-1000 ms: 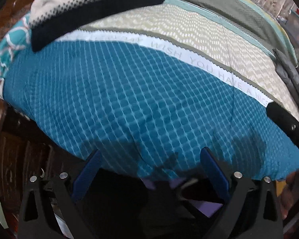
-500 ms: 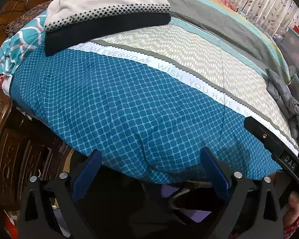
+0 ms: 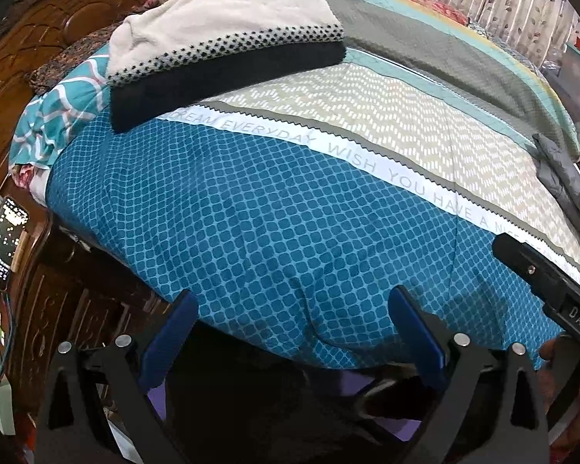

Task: Fold large clothes

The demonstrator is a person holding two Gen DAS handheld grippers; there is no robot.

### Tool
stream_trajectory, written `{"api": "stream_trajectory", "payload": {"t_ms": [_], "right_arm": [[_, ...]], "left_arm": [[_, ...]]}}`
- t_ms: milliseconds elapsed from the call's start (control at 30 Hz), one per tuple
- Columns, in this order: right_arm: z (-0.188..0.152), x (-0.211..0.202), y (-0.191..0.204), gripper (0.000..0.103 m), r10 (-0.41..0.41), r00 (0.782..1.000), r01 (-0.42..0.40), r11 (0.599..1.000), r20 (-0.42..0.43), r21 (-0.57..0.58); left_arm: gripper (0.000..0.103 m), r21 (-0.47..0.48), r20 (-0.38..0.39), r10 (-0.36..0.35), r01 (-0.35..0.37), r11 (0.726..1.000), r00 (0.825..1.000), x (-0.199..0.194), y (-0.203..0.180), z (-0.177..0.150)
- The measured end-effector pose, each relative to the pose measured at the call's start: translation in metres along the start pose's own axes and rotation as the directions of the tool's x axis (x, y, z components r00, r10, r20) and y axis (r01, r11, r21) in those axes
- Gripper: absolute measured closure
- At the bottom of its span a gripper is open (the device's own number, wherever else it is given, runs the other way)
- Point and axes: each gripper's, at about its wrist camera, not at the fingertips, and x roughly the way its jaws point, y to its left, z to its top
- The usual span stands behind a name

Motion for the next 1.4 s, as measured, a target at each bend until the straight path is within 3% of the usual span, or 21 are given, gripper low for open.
{"api": "stream_trajectory", "payload": {"t_ms": [267, 633, 1400], "right_arm": [[0.009, 0.005, 0.013, 0.015, 0.033, 0.998, -0.034, 0.999, -0.046, -0.033], [0.022, 0.006, 0.053, 0.015, 0.101, 0.993, -0.107, 0.990, -0.056, -0.097], [0.012, 0.020, 0.063, 0.015, 0.086, 0.991, -0.099, 0.988, -0.107, -0.121]], "left_arm": [[0.008, 0.004, 0.036, 0.056, -0.056, 0.998, 0.998, -0.003, 0.003, 0.004], [0.008, -0.055, 0.086, 0.170, -0.165, 0.985, 0.982, -0.010, 0.025, 0.021], [0.008, -0.076, 0.064, 0.228, -0.223, 0.972, 0.972, 0.003, 0.048, 0.024]]}}
